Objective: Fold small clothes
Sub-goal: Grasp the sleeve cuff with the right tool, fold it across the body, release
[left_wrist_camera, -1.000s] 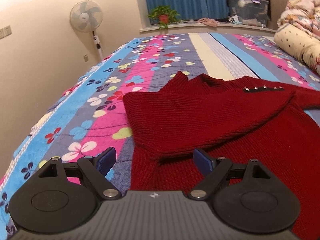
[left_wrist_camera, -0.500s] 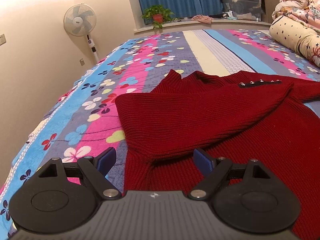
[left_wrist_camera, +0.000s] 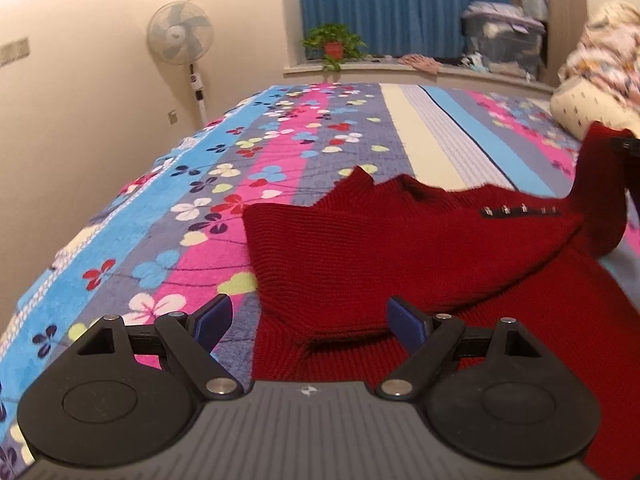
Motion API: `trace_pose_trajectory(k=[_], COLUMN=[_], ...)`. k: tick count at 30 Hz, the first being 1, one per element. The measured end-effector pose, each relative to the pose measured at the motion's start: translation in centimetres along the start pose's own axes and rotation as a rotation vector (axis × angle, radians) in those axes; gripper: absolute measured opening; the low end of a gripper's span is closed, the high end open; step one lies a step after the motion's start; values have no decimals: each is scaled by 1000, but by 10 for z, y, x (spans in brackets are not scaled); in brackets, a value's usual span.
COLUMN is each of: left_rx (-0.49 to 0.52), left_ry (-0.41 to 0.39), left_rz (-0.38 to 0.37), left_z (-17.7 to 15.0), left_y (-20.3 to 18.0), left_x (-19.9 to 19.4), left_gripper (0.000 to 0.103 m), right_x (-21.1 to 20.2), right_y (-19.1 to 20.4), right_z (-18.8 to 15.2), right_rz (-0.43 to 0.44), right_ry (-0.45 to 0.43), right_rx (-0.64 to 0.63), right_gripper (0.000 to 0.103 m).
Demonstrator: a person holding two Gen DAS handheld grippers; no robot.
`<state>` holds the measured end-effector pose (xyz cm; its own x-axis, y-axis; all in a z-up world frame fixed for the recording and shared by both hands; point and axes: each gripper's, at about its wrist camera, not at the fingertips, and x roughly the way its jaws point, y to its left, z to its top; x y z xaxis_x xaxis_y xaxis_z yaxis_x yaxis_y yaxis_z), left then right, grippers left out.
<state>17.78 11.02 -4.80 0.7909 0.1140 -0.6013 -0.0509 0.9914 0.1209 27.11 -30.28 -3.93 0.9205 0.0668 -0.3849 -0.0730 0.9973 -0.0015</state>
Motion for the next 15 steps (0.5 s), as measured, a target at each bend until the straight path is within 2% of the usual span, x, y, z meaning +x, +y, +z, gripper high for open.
trace_pose_trajectory(k=[3, 5, 6, 7, 9, 12, 15], left_rx=[-64, -94, -105, -118, -134, -149, -157], left_ry=[2, 22, 28, 34, 42, 49, 44], left_rz=[3, 8, 10, 12, 14, 6, -14], left_z=[0, -1, -2, -2, -3, -4, -4], left_y=[12, 20, 23, 27, 33, 40, 43], left_x=[-5, -5, -5, -5, -5, -5, -4], left_gripper=[88, 88, 88, 88, 88, 88, 86], right_x=[-2, -8, -10, -8, -1, -8, -36], right_y=[81, 143, 168, 192, 227, 240, 216], right_z=[27, 30, 26, 18, -7, -40, -48], right_rz=[105, 248, 326, 414, 513, 579, 564], right_ry=[-46, -69, -40, 29, 190, 320, 325], right_rx=[-106, -209, -235, -259, -320, -408, -421], right_gripper=[12, 12, 13, 15, 15, 15, 15])
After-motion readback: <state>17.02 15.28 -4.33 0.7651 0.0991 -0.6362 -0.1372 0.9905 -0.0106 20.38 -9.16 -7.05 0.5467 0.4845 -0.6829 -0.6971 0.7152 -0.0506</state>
